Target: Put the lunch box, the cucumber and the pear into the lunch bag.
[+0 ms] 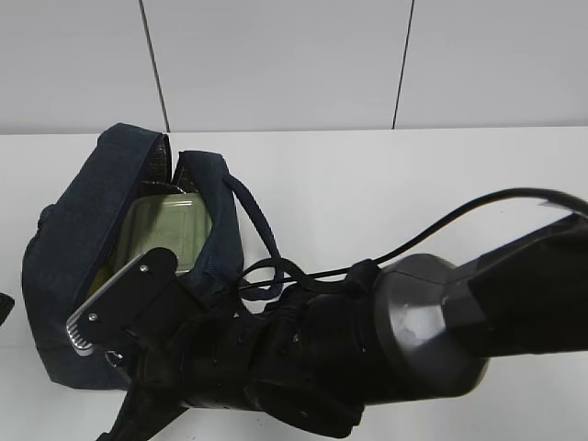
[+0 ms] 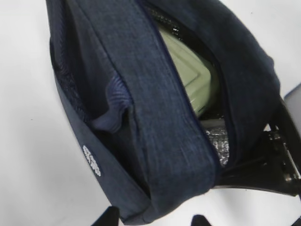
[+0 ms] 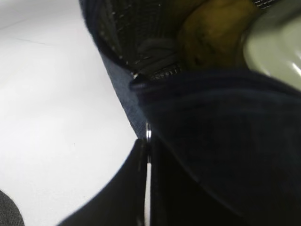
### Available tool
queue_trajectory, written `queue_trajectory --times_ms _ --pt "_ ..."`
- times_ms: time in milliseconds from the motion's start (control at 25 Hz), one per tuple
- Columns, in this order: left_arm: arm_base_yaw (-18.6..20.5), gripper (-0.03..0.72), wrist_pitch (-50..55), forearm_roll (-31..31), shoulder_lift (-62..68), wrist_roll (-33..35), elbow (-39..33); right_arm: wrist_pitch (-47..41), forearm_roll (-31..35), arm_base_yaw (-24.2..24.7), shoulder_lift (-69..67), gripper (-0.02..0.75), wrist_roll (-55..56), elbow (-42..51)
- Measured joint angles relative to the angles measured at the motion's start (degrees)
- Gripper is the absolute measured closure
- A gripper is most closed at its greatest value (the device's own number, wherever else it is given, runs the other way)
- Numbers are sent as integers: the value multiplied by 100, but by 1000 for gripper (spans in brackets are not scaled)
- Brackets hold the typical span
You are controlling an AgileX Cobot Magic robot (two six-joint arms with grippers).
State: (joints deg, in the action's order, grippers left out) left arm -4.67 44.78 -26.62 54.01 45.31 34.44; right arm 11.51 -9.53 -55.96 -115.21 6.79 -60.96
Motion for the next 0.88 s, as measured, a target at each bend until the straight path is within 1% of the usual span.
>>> queue_trajectory --times_ms 120,200,320,480,560,600,640,680,760,880 --pt "0 403 -148 -19 356 87 0 0 0 0 3 738 0 0" --pt "0 402 -306 -195 581 258 0 0 0 0 3 738 0 0" --pt "0 401 -383 -619 790 616 0 0 0 0 3 738 7 0" --pt "0 403 -457 -775 1139 713 6 0 0 0 3 738 7 0" --pt "0 447 -528 -889 1299 713 6 0 0 0 3 738 12 0" --pt "0 504 -535 -920 1358 719 6 0 0 0 3 738 21 0" --pt "0 585 -535 -961 1412 744 6 0 0 0 3 738 21 0" --pt "0 620 -535 -993 1436 774 6 0 0 0 3 738 21 0" --pt "0 657 -541 -1010 1441 787 12 0 0 0 14 738 34 0" --pt "0 672 -553 -1010 1443 818 12 -23 0 0 166 738 63 0"
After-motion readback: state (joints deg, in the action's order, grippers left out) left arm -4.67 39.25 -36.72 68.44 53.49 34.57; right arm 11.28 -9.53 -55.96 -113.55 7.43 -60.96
